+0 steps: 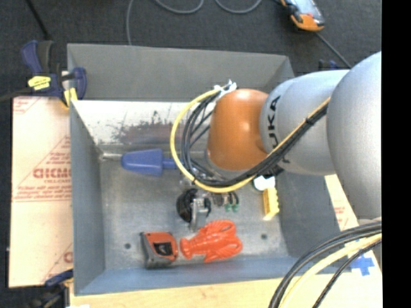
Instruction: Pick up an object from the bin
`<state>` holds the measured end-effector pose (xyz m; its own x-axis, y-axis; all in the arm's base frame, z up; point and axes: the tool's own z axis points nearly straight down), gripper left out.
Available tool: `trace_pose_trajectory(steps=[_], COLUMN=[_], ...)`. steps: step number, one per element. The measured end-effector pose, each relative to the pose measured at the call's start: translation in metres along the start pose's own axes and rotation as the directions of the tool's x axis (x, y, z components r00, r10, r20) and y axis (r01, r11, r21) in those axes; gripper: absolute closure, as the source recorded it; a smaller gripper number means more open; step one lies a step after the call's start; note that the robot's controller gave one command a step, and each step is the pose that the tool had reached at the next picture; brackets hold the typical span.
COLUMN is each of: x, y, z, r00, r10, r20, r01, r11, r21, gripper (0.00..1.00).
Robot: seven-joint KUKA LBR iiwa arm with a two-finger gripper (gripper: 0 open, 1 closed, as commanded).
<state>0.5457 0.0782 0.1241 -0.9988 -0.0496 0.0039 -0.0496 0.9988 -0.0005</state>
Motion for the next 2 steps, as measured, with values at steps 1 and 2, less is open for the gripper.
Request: trace_pose_trajectory(steps=[1, 2], x=[0.013, -0.003], y=[0.008, 0.026], z=[-0.059, -0.054], r00=[0.999, 0.999], r10=[0.04, 0.025], r20=[0.001, 0.024], r01=[-0.04, -0.024], r11=[0.999, 1.0], r21=[0.0, -0.003], gripper=[1.0, 1.0])
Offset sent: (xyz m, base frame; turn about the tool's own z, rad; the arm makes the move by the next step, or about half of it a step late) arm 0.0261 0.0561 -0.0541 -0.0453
